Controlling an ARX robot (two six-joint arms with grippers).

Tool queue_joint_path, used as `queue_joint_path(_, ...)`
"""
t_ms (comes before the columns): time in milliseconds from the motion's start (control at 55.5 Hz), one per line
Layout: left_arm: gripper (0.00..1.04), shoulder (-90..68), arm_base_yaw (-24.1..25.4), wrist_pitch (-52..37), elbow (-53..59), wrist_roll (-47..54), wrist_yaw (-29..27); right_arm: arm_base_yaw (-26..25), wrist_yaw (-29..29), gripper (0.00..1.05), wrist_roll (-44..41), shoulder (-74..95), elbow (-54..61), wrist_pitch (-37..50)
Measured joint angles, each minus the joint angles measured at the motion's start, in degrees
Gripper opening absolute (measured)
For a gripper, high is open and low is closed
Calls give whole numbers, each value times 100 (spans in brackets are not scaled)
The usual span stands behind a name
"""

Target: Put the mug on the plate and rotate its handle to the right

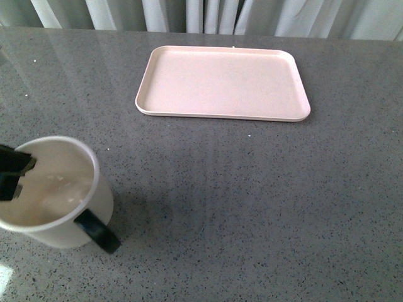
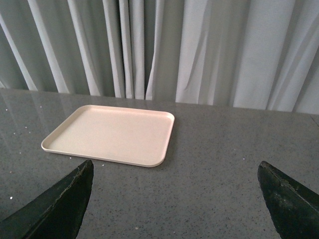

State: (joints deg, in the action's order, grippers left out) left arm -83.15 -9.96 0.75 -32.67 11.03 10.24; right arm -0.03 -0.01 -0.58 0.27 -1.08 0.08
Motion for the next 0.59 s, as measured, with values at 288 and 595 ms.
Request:
queue_joint_path(288,2,-1147,-1182,345,-1777,-807,-367,0,0,96,0,0,0,0)
queue_joint_path(595,2,-2719,-1814,1150,-4280,-1147,-435,0,0,96,0,0,0,0)
